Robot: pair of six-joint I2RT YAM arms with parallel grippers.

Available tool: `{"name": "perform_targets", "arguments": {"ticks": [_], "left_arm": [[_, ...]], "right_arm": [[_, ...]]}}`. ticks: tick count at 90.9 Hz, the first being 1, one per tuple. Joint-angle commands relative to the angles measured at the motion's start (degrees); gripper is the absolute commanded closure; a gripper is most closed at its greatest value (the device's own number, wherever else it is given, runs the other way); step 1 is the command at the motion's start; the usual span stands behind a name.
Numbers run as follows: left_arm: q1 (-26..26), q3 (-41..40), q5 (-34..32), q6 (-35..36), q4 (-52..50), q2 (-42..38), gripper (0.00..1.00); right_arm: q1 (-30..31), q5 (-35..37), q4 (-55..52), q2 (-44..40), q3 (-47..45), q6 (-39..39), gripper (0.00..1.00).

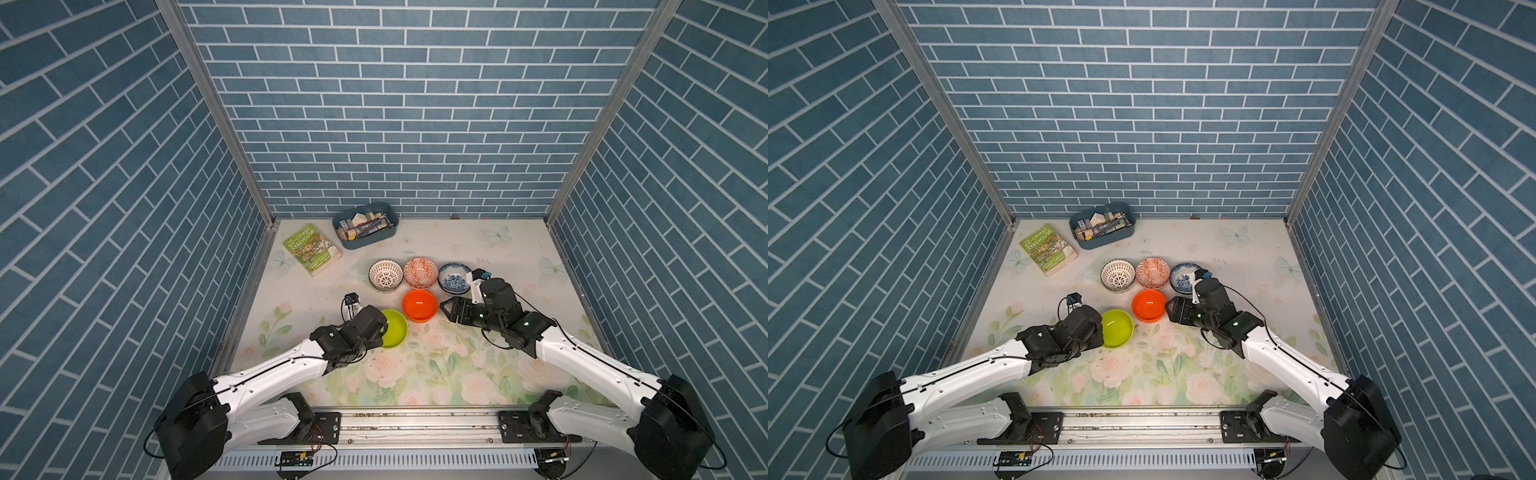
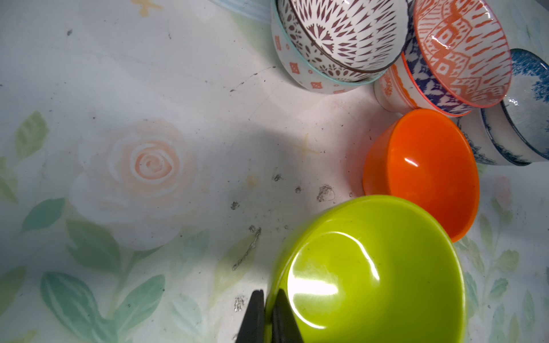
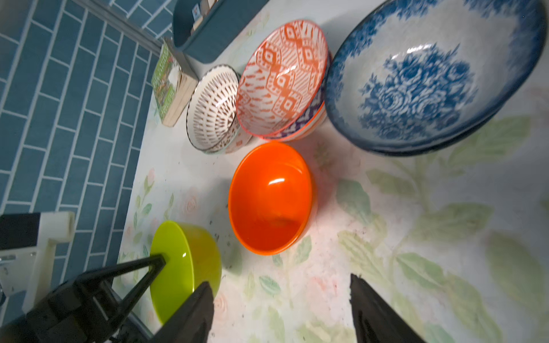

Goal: Stack the bowls
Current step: Pick up the bowl from the center of the board.

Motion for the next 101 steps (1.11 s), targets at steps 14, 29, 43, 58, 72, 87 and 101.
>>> {"name": "perform_targets", "arguments": {"ticks": [14,29,43,58,72,87,101], "left_arm": [[-4.18,6.73,-7.06,1.58,1.92,5.01,1.0],[-4.95,6.47,-6.45,1.57,6.27,6.27,1.0],[-5.17,5.28,-5.15,1.63,9.46,7.11,1.0],[-5.2,5.0,-4.71,1.83,10.03,7.2,1.0],[-5.19,4.86,-4.48,1.71,9.69,7.07,1.0],[-5.2,5.32,-4.2,1.75,9.22,7.9,1.0],[-5.17,4.65,-3.17,2.81,10.74,7.11,0.95]], "right_arm": [[6.6,4.12,-12.55,6.32,10.38,0.45,0.33],[9.84,6.93,-15.02,11.52,14.76,0.24,0.38],[11.25,8.45,-16.94,16.14,17.78,0.2,0.46],[12.32,11.1,-19.79,20.53,21.77,0.11,0.57],[12.83,12.8,-21.77,23.27,24.64,0.27,0.7],[13.1,13.33,-22.97,24.96,26.72,0.54,0.89],[13.14,13.38,-23.69,25.43,27.35,0.81,1.0]]}}
